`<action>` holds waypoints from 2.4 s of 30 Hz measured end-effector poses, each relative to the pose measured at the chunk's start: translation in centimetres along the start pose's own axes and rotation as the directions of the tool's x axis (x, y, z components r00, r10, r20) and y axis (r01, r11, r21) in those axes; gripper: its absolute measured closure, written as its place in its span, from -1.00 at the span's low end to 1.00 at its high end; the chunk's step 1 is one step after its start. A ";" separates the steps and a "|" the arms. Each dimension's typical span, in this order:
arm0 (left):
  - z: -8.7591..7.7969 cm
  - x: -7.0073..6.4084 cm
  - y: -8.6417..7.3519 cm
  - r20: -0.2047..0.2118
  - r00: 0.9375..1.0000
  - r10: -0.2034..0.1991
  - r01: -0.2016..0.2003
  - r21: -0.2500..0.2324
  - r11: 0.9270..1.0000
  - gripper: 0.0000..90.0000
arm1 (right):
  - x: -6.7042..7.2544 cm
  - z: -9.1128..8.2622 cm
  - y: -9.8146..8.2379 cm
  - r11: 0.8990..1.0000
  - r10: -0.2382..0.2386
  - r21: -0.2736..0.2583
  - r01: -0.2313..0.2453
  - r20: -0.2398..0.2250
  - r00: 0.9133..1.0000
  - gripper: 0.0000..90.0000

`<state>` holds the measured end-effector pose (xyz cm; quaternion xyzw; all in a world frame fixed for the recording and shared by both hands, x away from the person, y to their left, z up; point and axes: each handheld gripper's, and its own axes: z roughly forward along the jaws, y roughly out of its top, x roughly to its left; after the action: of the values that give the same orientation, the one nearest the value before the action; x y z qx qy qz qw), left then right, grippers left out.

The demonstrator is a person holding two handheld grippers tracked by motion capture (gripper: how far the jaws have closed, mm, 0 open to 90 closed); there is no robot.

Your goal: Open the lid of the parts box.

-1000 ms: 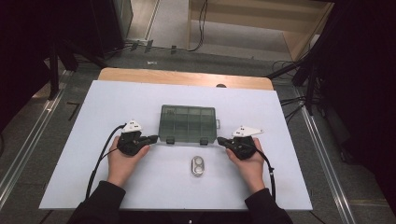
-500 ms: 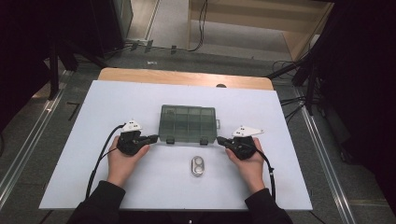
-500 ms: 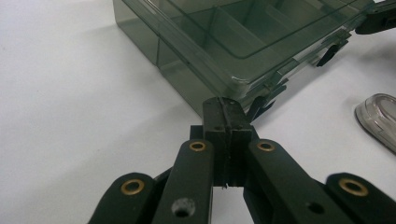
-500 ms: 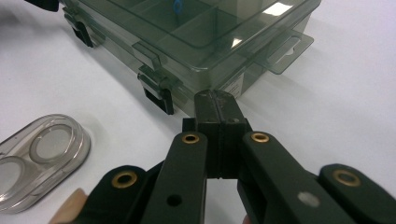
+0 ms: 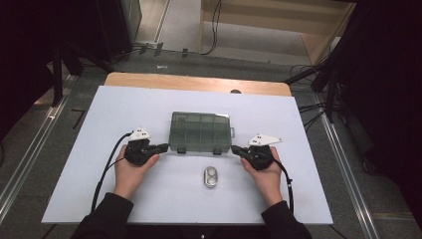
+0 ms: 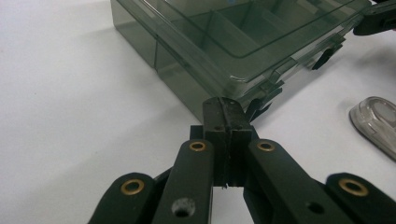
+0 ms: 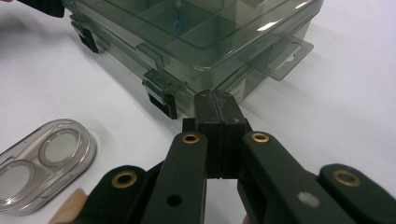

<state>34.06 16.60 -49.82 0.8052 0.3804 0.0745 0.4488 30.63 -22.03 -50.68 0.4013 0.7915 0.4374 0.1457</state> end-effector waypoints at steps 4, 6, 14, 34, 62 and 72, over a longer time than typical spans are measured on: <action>-0.2 0.0 0.1 0.003 1.000 0.002 -0.002 -0.014 1.000 1.00 | 0.1 -0.2 0.1 1.000 0.005 -0.009 -0.005 -0.003 1.000 0.95; -0.3 0.0 0.1 0.009 1.000 -0.005 0.005 -0.023 1.000 1.00 | 0.1 -0.3 0.2 1.000 0.003 -0.018 -0.003 -0.003 1.000 0.95; -0.7 -0.4 0.5 0.022 1.000 0.007 -0.005 -0.079 0.997 1.00 | 0.1 -0.5 0.4 0.999 0.008 -0.038 -0.009 -0.005 1.000 0.95; -1.7 -0.6 3.2 0.045 0.999 0.015 -0.004 -0.220 0.976 1.00 | -0.4 -1.4 2.3 0.991 0.053 -0.125 -0.055 -0.019 0.998 0.95; -0.8 0.2 8.1 0.004 1.000 -0.007 0.008 -0.293 0.956 1.00 | -1.4 -1.3 8.0 0.987 0.006 -0.162 -0.002 0.026 1.000 0.93; -0.3 0.6 9.2 -0.005 1.000 -0.016 0.014 -0.300 0.954 1.00 | -2.3 -3.0 8.2 0.972 0.032 -0.232 -0.019 0.051 0.998 0.33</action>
<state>39.34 14.42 -42.61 0.7245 0.3724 0.1311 0.5650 34.45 -23.10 -42.59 0.4035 0.7255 0.5175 0.2075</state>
